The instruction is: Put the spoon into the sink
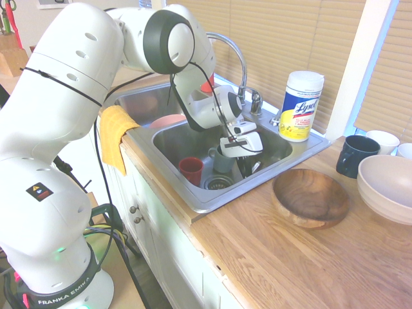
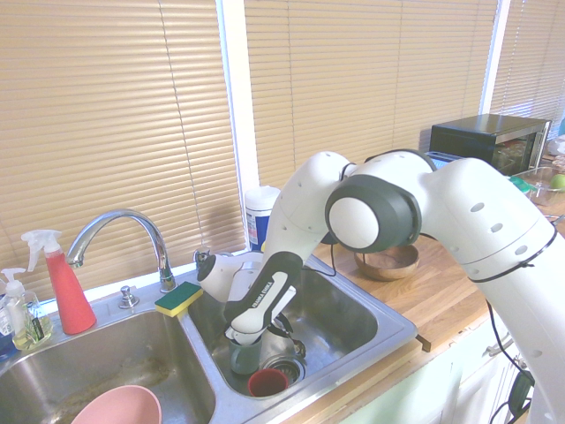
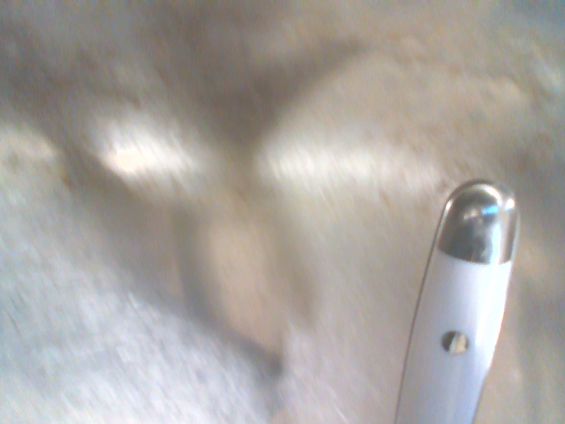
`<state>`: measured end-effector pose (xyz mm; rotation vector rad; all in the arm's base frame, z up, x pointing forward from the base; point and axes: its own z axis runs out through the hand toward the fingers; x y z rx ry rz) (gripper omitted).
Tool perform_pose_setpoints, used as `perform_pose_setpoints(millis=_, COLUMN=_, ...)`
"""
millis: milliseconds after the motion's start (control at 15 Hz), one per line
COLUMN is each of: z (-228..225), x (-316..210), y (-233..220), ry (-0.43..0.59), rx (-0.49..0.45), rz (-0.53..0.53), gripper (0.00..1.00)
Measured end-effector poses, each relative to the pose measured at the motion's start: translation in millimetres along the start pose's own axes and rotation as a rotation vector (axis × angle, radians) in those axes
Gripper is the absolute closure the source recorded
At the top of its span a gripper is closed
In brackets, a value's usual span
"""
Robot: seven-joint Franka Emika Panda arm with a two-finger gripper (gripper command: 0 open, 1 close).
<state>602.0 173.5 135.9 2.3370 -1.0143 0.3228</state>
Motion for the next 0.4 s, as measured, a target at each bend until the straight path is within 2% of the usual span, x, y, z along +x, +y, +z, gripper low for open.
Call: perform_pose_setpoints(millis=400, z=-61, x=13, y=56, ry=0.05, rx=0.077, rz=0.035, gripper=0.0)
